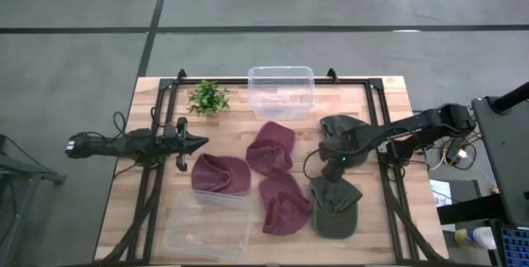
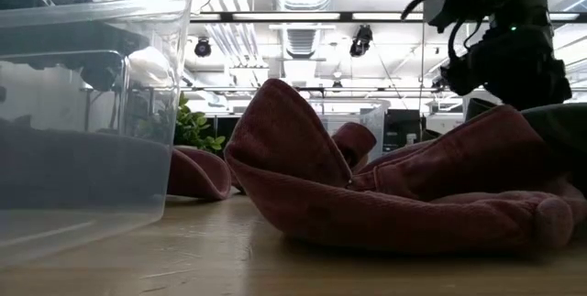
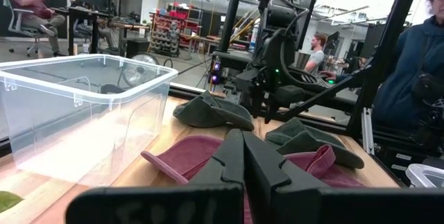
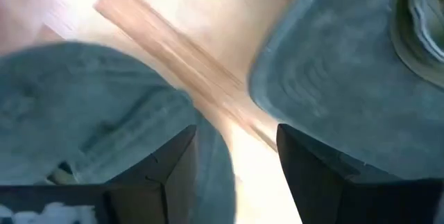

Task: Pick & Place hat
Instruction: Put the top green cap into the top transparent bin, then put the green cap into the top transparent bin

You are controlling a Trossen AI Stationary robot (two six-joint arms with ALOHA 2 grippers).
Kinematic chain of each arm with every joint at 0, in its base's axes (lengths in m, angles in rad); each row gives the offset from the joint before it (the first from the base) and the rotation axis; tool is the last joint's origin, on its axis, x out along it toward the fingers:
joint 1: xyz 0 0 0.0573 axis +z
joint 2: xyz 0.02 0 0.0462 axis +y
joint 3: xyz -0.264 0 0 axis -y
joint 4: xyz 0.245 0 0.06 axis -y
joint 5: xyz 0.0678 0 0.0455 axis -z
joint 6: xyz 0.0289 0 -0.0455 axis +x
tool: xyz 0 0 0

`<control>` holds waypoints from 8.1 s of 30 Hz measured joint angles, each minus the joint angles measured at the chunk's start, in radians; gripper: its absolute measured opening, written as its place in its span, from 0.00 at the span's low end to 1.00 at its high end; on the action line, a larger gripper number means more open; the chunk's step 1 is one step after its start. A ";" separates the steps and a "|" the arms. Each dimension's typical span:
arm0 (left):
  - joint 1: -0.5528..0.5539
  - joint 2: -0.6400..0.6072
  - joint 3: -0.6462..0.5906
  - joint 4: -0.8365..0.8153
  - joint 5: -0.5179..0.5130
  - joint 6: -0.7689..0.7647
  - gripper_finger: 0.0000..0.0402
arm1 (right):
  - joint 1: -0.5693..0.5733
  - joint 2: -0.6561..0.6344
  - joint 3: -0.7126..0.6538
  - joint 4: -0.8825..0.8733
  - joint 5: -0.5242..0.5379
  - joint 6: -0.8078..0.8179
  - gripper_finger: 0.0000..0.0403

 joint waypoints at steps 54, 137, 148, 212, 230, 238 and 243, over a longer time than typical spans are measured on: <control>0.000 0.000 0.000 0.005 0.000 0.000 0.00 | 0.084 -0.018 0.787 -0.599 0.443 -0.547 0.02; 0.000 0.007 0.000 0.006 0.000 0.000 0.00 | -0.335 0.303 0.748 -0.047 0.855 -1.490 0.46; 0.000 0.007 0.000 0.006 0.000 0.000 0.00 | -0.319 0.243 0.748 -0.119 0.852 -1.364 0.50; 0.000 0.017 0.000 0.006 0.000 0.000 0.00 | 0.418 0.470 0.751 -0.159 0.005 1.075 0.45; 0.000 0.021 0.000 0.006 0.000 0.000 0.00 | 0.430 0.705 0.944 -0.205 -0.040 1.035 0.39; 0.000 0.025 0.000 0.006 0.000 0.000 0.00 | 0.447 0.692 0.990 -0.364 -0.039 1.069 0.33; 0.000 0.025 0.000 0.006 0.000 0.000 0.00 | 0.449 0.706 0.969 -0.345 -0.039 1.071 0.31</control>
